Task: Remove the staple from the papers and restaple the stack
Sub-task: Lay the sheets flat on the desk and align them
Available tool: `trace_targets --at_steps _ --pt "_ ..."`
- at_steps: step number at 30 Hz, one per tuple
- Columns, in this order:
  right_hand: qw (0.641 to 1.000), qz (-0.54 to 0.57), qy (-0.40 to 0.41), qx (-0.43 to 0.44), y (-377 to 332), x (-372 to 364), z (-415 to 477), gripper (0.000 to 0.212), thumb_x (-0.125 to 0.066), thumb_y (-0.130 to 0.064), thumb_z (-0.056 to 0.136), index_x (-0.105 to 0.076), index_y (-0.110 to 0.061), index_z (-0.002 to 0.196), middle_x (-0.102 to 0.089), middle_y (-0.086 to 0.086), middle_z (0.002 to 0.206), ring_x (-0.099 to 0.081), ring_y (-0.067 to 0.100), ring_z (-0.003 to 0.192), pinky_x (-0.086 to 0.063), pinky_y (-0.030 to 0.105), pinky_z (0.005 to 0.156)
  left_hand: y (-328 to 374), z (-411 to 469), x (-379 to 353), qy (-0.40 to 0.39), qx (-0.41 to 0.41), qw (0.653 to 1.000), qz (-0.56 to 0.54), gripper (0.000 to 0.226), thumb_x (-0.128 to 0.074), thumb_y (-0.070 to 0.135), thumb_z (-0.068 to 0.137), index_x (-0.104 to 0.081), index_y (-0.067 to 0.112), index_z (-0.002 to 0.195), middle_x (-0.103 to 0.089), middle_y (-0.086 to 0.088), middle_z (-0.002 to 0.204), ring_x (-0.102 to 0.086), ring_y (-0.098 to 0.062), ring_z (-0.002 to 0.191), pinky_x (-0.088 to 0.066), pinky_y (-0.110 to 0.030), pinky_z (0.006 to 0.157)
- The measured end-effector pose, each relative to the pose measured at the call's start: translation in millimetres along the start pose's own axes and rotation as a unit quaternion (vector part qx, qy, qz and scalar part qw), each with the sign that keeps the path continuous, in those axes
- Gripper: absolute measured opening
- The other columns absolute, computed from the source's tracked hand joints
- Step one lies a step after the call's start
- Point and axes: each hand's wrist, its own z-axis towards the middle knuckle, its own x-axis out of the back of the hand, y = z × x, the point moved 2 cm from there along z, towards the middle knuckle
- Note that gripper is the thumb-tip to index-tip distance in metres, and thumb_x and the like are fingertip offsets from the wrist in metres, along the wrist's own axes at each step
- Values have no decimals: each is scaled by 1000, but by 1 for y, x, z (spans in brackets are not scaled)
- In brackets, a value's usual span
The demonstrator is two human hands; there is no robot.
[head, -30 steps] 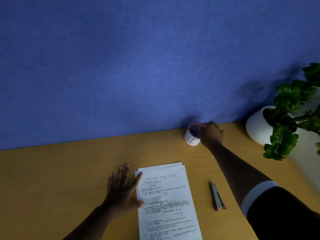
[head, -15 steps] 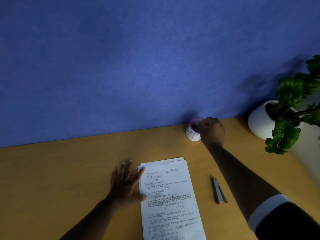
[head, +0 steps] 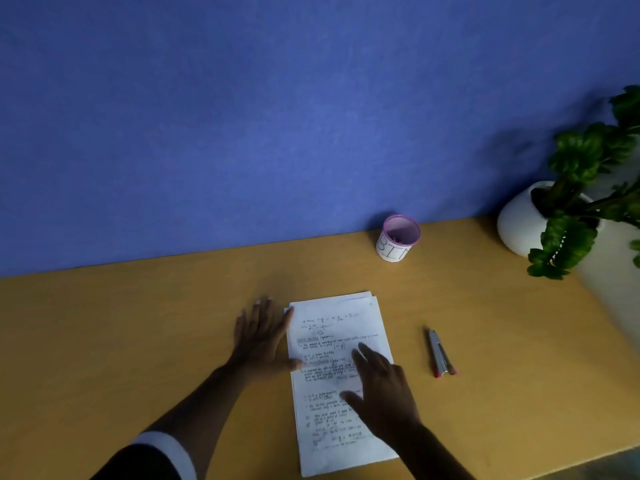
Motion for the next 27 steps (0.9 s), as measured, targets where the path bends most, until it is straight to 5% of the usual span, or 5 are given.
trace_targets --at_steps 7,12,15,19,27 --pt "999 -16 -32 10 1 -18 -17 97 -64 -57 94 -9 -25 167 -1 -1 179 -4 22 165 -18 44 130 6 0 6 41 23 997 -62 147 -56 96 75 16 13 171 34 -10 176 37 -30 159 18 -60 129" --pt "999 -13 -36 -2 -1 -17 -16 97 -70 -55 92 -15 -24 167 -6 0 179 -7 23 165 -21 49 130 25 2 21 190 45 966 -172 80 -51 79 78 -60 22 134 -52 -6 156 -41 -31 155 -29 -64 124" --pt "999 -9 -40 -6 0 -18 -16 97 -70 -55 92 -15 -24 167 -4 -1 179 -6 23 165 -20 50 130 43 -2 32 196 27 946 -257 61 -69 61 86 -61 20 131 -70 0 132 -67 -23 124 -51 -53 110" --pt "999 -10 -37 -8 0 -19 -16 97 -70 -55 92 -15 -25 166 -4 -1 179 -5 23 165 -19 50 130 56 -3 34 173 50 908 -377 78 -81 33 93 -40 22 158 -62 -7 151 -61 -28 137 -54 -48 112" --pt "999 -13 -34 -13 0 -20 -15 97 -73 -54 90 -19 -25 165 -6 0 179 -7 24 165 -20 52 129 65 8 50 131 113 971 -166 91 -75 52 93 -33 18 166 -55 -10 160 -46 -35 148 -37 -50 118"
